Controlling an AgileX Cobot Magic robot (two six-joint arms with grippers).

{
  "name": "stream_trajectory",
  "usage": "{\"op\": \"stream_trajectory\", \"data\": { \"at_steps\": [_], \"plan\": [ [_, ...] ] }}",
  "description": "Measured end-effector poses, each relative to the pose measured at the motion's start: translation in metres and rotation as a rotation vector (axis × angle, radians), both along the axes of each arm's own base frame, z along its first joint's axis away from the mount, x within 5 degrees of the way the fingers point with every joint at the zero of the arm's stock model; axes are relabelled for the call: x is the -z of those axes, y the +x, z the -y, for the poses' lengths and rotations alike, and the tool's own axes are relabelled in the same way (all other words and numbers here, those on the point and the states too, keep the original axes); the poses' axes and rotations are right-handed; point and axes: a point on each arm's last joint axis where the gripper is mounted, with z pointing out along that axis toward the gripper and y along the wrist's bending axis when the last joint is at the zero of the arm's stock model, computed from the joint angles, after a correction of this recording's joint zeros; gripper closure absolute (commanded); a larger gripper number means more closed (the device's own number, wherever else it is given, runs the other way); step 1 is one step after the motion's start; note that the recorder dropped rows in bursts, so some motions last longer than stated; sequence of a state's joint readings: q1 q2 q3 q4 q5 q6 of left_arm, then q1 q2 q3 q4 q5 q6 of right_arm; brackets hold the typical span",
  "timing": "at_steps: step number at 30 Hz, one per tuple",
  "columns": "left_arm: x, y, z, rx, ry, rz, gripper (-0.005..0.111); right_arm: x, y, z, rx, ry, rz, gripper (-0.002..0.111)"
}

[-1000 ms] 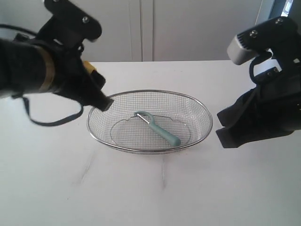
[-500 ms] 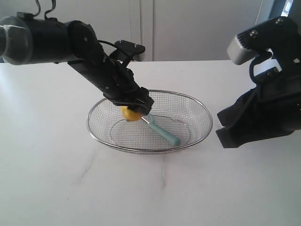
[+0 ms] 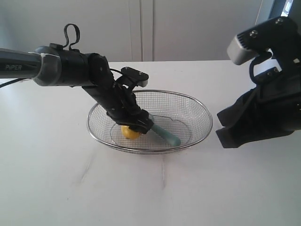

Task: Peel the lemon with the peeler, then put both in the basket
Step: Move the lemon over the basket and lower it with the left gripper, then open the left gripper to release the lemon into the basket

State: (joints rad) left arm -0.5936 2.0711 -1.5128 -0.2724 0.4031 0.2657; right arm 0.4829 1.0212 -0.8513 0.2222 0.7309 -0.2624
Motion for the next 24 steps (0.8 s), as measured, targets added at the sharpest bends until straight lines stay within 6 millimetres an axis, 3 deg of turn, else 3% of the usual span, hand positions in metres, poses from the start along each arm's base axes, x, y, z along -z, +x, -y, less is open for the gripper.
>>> {"op": "stream_trajectory", "data": {
  "at_steps": [6,8,15,20,24],
  "plan": [
    [0.001,0.005,-0.007,-0.095,-0.02,-0.044,0.042,0.0,0.0,0.0,0.0,0.0,0.0,0.108],
    [0.001,0.007,-0.012,-0.116,-0.02,-0.062,0.032,0.0,0.0,0.0,0.0,0.0,0.0,0.108],
    [-0.007,0.007,-0.023,-0.133,-0.006,-0.107,0.031,0.0,0.0,0.0,0.0,0.0,0.0,0.108],
    [-0.03,0.002,-0.027,-0.125,-0.023,-0.089,0.032,0.0,0.0,0.0,0.0,0.0,0.0,0.108],
    [-0.05,-0.006,-0.031,-0.108,-0.026,-0.081,0.042,0.0,0.0,0.0,0.0,0.0,0.0,0.108]
  ]
}}
